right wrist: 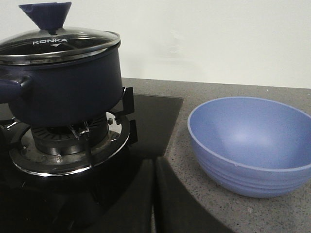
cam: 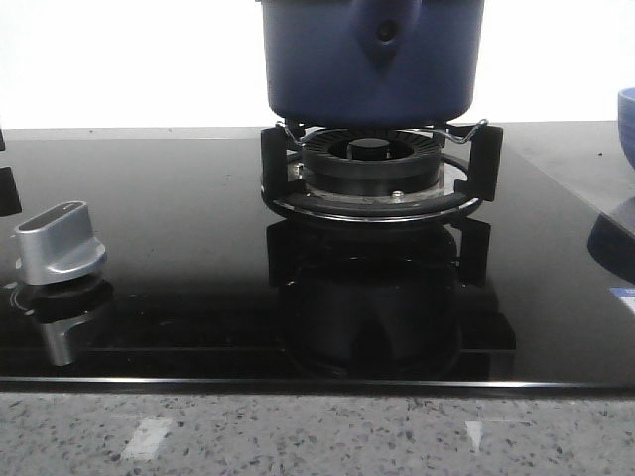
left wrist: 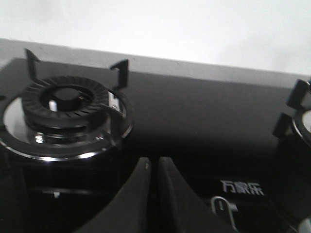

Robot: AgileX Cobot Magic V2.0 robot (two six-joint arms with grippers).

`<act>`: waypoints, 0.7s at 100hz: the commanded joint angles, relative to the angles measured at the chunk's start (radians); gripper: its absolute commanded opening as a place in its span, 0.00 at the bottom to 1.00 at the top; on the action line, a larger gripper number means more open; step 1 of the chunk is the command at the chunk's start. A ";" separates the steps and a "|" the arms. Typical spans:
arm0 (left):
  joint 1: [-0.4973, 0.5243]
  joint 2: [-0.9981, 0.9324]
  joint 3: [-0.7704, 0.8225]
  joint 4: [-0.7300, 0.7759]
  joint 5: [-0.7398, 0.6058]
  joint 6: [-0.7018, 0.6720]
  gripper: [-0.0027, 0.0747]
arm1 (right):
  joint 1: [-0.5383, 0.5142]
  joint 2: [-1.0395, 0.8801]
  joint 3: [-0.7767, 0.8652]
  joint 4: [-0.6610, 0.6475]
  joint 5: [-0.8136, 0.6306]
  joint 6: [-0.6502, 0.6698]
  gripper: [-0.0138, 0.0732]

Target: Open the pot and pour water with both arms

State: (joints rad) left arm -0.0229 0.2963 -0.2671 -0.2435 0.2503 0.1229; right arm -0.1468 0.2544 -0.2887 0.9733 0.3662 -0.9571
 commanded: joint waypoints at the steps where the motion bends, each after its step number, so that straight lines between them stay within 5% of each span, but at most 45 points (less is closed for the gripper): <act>1: -0.008 -0.045 0.032 0.094 -0.156 -0.109 0.01 | 0.001 0.005 -0.023 0.025 -0.042 -0.008 0.09; 34: -0.047 -0.325 0.267 0.244 -0.203 -0.258 0.01 | 0.001 0.005 -0.023 0.025 -0.042 -0.008 0.09; 70: -0.070 -0.326 0.300 0.206 -0.146 -0.258 0.01 | 0.001 0.005 -0.023 0.025 -0.042 -0.008 0.09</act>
State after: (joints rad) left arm -0.0857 -0.0036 0.0014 -0.0106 0.1707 -0.1229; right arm -0.1468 0.2544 -0.2887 0.9733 0.3680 -0.9571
